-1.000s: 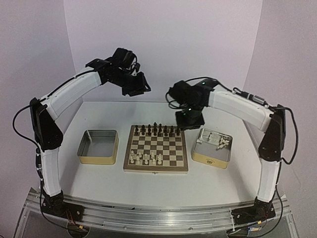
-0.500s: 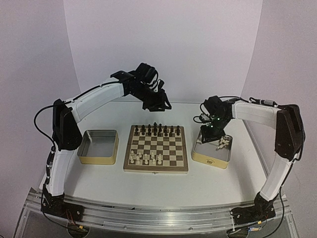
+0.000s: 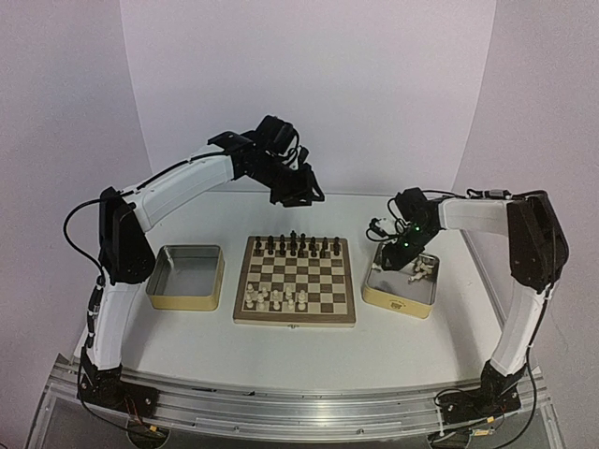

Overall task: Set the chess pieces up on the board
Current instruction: Pick up the chess piece from the storage box.

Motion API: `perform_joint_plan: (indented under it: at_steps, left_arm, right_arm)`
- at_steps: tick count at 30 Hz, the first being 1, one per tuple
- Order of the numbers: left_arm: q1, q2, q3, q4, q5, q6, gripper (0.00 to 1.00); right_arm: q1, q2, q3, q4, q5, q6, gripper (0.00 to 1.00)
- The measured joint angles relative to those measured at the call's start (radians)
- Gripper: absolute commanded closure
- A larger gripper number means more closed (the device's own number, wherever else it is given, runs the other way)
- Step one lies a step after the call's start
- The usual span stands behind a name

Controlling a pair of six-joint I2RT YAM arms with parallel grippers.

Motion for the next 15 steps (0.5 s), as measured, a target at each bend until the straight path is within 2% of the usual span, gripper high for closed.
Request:
perform_joint_plan:
  at_steps: [5,15]
  left_arm:
    - [0.0,0.0,0.002,0.0,-0.017,-0.018,0.66]
    - [0.0,0.0,0.002,0.0,-0.047,-0.05,0.66]
  right_arm:
    - [-0.017,0.013,-0.058,0.089,-0.016,-0.07,0.63]
    - [-0.042,0.085,-0.073,0.195,-0.07,-0.133,0.64]
